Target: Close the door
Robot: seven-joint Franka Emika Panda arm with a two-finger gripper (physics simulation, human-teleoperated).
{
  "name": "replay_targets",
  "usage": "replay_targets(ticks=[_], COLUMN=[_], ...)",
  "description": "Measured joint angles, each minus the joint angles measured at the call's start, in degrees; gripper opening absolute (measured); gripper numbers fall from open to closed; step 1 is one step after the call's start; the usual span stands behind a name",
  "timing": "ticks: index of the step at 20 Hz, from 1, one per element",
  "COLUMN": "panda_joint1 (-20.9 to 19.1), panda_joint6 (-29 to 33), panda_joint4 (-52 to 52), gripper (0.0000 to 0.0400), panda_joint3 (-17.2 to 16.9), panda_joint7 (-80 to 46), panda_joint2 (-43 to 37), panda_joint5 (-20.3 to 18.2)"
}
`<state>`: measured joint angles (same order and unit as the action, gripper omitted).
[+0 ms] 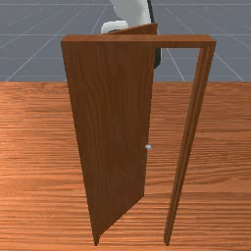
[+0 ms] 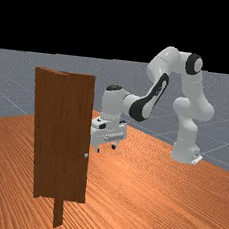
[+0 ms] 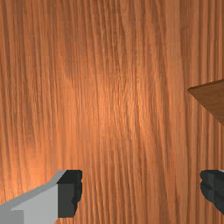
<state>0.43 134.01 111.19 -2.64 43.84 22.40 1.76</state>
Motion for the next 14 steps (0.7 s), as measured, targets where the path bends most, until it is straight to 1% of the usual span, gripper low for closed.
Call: replay_targets(ticks=[1,2,3,4,5,6,7,8,9,10,12,13,14], panda_joint1=[-0.10,-0.14,-0.17,-0.18,-0.23,-0.13,-0.15,-0.17,-0.18,-0.21,-0.22,-0.99,-0.17], panda_joint6=[-3.34,-4.40,-4.95,-5.29,-6.79,-6.75,-6.75,-6.77,-6.77,-6.48,-6.67,-6.19,-6.20], panda_joint4=[-8.12,-11.13,-12.58,-13.46,-17.08,-17.16,-17.15,-17.18,-17.20,-16.99,-17.08,-16.74,-16.75], gripper=[0.0243,0.0148,0.0090,0.0054,0.0033,0.0177,0.0265,0.0318,0.0350,0.0370,0.0389,0.0395,0.0398], panda_joint3=[0.13,0.17,0.19,0.20,0.25,0.15,0.17,0.20,0.20,0.24,0.53,2.22,2.51], panda_joint7=[0.11,0.15,0.16,0.17,0.21,0.06,0.08,0.12,0.13,0.18,1.24,8.70,8.03], panda_joint2=[4.82,6.74,7.67,8.22,10.31,10.45,10.46,10.48,10.49,10.39,10.42,10.25,10.25], panda_joint5=[-0.24,-0.32,-0.36,-0.38,-0.46,-0.28,-0.31,-0.36,-0.37,-0.43,-0.21,0.91,1.16])
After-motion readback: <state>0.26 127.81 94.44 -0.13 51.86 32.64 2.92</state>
